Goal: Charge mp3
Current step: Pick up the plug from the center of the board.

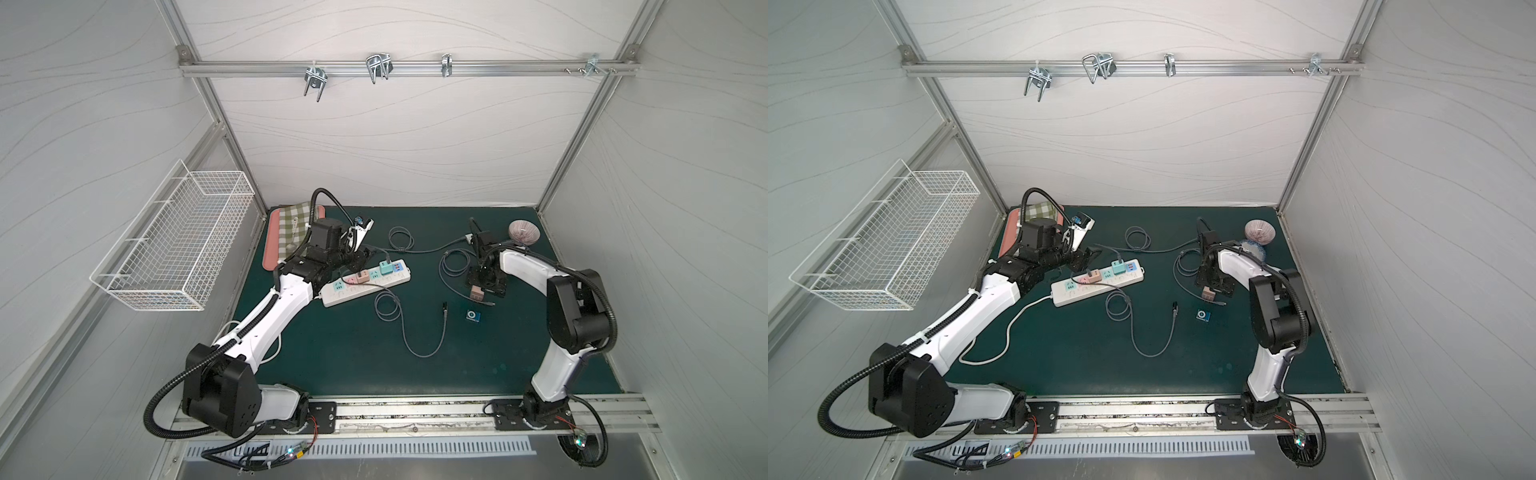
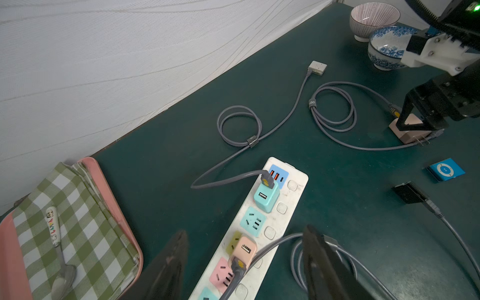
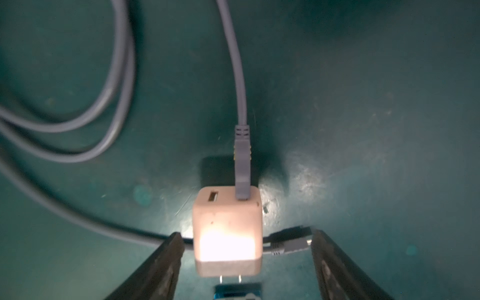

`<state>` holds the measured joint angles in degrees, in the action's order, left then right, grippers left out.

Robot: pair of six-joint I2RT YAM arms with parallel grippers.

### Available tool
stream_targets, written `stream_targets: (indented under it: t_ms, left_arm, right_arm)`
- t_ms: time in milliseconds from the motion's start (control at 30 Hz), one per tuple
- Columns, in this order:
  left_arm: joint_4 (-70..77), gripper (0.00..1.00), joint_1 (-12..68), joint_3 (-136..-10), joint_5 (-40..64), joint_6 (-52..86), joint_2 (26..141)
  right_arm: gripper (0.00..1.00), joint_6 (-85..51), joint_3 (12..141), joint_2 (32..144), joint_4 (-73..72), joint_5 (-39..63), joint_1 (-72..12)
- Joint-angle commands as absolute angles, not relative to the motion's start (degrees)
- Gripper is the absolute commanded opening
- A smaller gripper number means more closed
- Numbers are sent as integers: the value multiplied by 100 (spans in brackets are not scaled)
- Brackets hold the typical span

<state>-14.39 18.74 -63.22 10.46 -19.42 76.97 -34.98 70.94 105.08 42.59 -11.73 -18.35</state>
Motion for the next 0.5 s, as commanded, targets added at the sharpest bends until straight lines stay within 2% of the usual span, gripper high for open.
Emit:
stream_targets:
  t_ms: [0,133,333,467]
  left_arm:
    - [-1306,63,1854,-6596,1131,-1974,7719]
    - [-1351,63,1854,-6644,1132,-1990,7736]
    - [-1437,63,1854,-6712,1126,-1996,7790]
    - [-1473,63,1854,-6794,1155,-1986,7846]
  right_arm:
    - [75,-3702,7196,10734,4427,-1235,-1873]
    - [58,-3597,7151,10814,4275,-1194,-1884]
    - [46,-3475,7050,10859,4195,-1099,-1960]
    - [34,-3381,7033,10850,4112,-1060,-1983]
